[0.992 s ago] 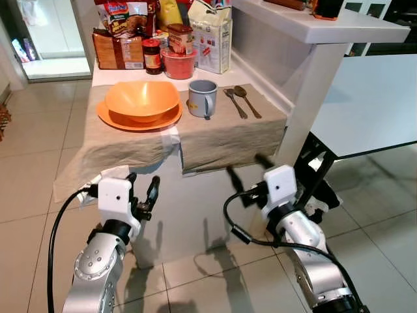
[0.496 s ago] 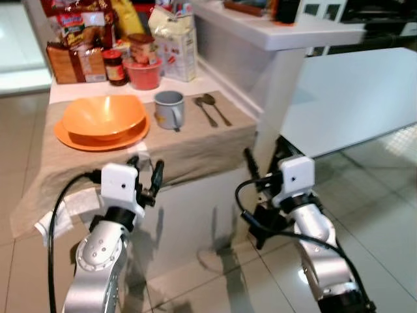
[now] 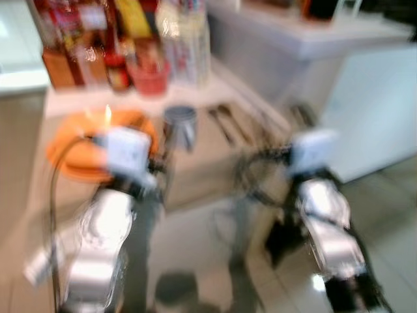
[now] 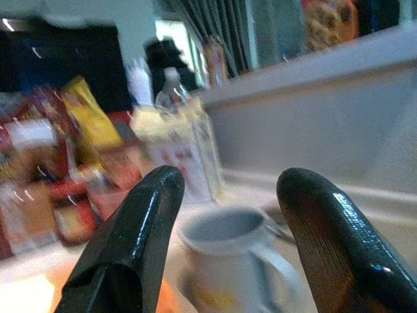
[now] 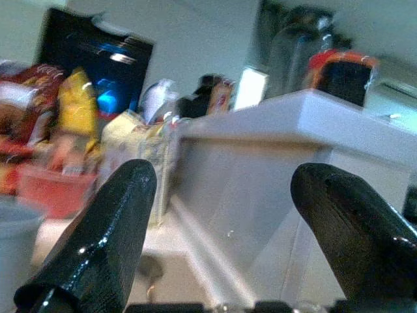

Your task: Setting the table

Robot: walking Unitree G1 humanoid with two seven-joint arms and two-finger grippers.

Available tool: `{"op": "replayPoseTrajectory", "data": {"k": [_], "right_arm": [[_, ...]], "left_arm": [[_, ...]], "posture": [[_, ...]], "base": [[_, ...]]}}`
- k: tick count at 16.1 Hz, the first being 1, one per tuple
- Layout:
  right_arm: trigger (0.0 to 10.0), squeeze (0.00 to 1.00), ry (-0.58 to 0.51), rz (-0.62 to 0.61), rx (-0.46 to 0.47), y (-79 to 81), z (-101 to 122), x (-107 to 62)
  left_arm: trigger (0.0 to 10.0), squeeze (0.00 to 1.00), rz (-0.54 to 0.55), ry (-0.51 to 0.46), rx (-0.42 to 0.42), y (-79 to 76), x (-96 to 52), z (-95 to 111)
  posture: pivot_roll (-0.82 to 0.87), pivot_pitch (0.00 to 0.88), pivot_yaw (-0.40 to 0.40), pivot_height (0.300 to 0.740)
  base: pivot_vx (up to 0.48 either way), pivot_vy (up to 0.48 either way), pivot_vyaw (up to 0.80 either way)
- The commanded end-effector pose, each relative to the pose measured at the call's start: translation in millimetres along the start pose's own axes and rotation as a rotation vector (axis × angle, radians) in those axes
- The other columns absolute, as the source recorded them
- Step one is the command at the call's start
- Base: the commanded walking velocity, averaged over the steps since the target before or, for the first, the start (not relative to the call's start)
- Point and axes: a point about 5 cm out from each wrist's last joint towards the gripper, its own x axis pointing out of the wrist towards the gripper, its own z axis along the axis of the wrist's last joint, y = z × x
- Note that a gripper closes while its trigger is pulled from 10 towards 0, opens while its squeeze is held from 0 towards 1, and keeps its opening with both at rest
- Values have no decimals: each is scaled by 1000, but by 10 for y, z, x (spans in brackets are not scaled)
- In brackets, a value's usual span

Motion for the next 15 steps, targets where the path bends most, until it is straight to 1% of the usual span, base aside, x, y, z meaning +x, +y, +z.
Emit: {"op": "replayPoseTrajectory", "data": {"k": [1,2,5,6,7,8,9,10,11,12,13,14,15], "right_arm": [[10000,0,-117,29,-6,118,235,123],[10000,0,-133,22,-11,110,266,140],[10000,0,-151,13,-15,108,310,164],[10000,0,-151,5,-10,117,314,167],[10000,0,-152,7,-6,135,318,166],[10000,0,-152,7,-5,143,319,165],[10000,0,-141,5,4,157,300,157],[10000,0,-132,9,11,171,285,147],[10000,0,-113,15,22,192,255,124],[10000,0,-101,18,28,206,238,105],[10000,0,-84,26,35,230,211,68],[10000,0,-70,35,38,245,193,43],[10000,0,-64,39,39,248,183,29]], "left_arm": [[10000,0,54,-13,40,142,18,76],[10000,0,64,-10,45,167,51,87],[10000,0,32,-10,125,242,199,144],[10000,0,-12,13,169,369,335,174],[10000,0,-64,77,204,555,469,145],[10000,0,-82,102,209,630,514,137],[10000,0,-108,184,247,778,621,78],[10000,0,-94,266,243,882,683,7],[10000,0,-55,402,192,1059,780,-107],[10000,0,-40,454,173,1139,821,-159],[10000,0,17,506,172,1314,917,-201],[10000,0,50,529,168,1429,986,-193],[10000,0,58,539,155,1472,1017,-173]], "posture": [[43,0,-20,736],[43,0,-19,736],[42,0,-13,736],[43,0,-10,736],[43,0,-3,736],[44,0,-2,736],[42,0,3,736],[36,0,13,736],[35,0,19,736],[32,0,24,736],[27,0,27,736],[22,0,31,736],[18,0,31,736]], "base": [[0,0,0],[0,0,0],[0,0,0],[0,0,0],[0,0,0],[0,0,0],[0,0,0],[0,0,0],[0,0,0],[0,0,0],[0,0,0],[0,0,0],[0,0,0]]}}
